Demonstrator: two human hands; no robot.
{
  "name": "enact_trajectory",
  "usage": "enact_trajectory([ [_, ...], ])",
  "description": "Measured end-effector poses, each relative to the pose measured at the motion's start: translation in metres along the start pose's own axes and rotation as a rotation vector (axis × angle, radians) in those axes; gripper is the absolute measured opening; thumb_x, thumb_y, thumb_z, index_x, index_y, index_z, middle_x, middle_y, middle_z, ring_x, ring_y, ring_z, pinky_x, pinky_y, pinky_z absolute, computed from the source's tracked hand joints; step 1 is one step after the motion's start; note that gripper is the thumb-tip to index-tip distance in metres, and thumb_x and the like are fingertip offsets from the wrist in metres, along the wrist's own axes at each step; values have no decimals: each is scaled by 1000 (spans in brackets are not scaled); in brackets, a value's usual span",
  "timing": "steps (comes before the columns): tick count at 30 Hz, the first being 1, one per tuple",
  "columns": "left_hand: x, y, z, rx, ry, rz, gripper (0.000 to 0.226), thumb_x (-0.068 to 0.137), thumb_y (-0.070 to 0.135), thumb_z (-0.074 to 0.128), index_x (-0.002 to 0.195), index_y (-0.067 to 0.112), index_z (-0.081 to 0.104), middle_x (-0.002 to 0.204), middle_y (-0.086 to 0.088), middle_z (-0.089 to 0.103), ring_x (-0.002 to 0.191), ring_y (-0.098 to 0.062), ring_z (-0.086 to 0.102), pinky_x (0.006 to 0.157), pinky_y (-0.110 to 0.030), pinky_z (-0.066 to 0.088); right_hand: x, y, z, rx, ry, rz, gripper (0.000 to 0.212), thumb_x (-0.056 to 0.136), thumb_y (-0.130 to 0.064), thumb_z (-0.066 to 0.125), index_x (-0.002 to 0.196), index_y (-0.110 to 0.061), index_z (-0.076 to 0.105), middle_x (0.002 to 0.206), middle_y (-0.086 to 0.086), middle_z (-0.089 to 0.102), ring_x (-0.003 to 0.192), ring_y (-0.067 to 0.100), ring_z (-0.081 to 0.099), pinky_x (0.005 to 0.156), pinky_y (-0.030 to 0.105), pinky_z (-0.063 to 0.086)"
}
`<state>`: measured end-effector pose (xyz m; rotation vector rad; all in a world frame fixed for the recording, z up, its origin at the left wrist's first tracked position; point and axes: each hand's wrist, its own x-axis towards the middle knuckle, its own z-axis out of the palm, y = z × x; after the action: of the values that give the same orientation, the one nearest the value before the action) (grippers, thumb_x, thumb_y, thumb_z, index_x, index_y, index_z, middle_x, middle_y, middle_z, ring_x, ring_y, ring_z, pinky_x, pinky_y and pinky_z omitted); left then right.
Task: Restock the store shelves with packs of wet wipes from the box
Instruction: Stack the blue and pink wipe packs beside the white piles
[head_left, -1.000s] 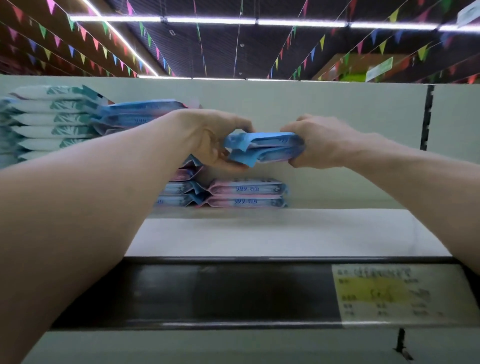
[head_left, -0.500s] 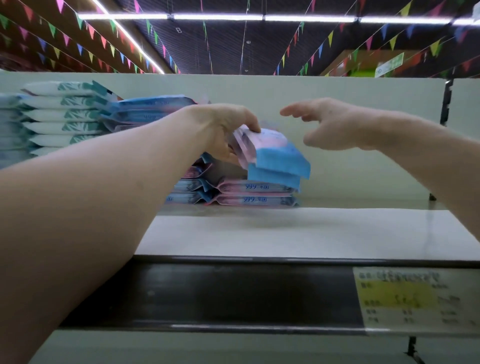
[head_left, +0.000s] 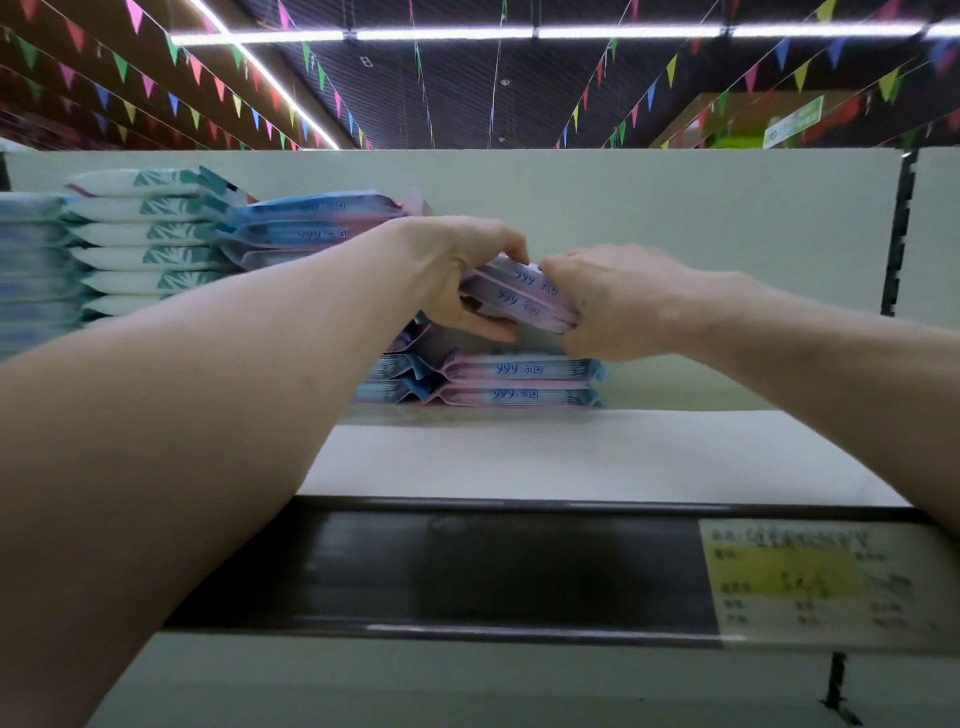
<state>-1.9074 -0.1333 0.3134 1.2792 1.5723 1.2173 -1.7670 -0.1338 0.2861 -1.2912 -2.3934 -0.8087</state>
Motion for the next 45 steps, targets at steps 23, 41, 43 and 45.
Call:
enact_trajectory([
  [23,20,-4,-13,1208,28,10,48,85,20,66,130,9,55,96,-19,72,76,-27,74,72,-40,60,10,29,15,534,-163,190,38,93,-39,56,131,-32,55,118,3,62,83,18,64,62,21,51],
  [41,19,-4,-20,1363,-7,109,49,89,3,58,135,18,52,95,-18,72,76,-28,74,81,-44,59,6,20,27,503,-194,138,59,81,-14,68,134,-25,45,113,2,59,88,20,60,74,28,55],
  [43,17,-5,-19,1351,8,145,49,88,1,58,134,19,54,90,-18,73,74,-27,74,80,-44,59,6,21,30,513,-184,141,58,82,-11,66,135,-24,44,114,3,60,88,20,60,74,29,56],
  [45,14,-6,-19,1322,14,175,54,88,-2,57,137,20,52,84,-18,74,74,-27,73,80,-43,59,7,24,29,489,-159,136,52,84,-10,64,132,-23,49,112,4,62,84,21,62,73,31,57],
])
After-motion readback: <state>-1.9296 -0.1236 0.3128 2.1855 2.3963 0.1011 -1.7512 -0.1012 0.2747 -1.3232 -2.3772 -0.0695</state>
